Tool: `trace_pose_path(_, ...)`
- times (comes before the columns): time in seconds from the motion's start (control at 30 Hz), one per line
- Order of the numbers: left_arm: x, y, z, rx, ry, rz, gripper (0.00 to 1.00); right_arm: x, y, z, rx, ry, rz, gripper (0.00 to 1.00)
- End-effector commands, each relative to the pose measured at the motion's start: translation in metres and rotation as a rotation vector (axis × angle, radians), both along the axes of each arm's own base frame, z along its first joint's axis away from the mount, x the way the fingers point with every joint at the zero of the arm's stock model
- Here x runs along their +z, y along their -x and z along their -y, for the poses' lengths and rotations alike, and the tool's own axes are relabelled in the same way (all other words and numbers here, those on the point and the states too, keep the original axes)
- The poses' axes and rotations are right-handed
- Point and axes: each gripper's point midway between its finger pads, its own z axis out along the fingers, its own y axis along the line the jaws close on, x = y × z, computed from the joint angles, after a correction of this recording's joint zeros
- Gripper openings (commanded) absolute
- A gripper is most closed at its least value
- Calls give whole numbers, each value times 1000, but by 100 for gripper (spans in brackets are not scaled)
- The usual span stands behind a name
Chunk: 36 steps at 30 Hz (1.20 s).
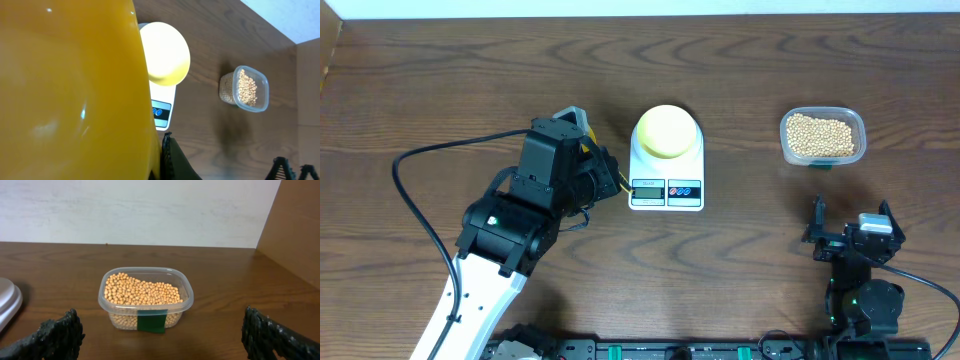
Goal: Scoop item into bowl and weigh 50g on scale
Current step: 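Raise the right gripper and open it toward the left gripper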
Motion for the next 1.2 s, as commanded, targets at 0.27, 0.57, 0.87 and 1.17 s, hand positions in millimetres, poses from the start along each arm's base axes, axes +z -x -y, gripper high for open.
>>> trace_pose_path(0.27,-1,1,0,-54,-44,18,7,-1,0,1,-4,9,-3,99)
trace_pose_path(0.57,2,13,20,-221,-13,34,7,-1,-1,-11,65,-16,2,99)
trace_pose_path(0.87,4,11,20,-222,-11,45,7,-2,0,-51,300,-42,-4,99)
trace_pose_path(1.17,4,11,20,-222,-10,47,7,57,11,-82,502,-402,193,99)
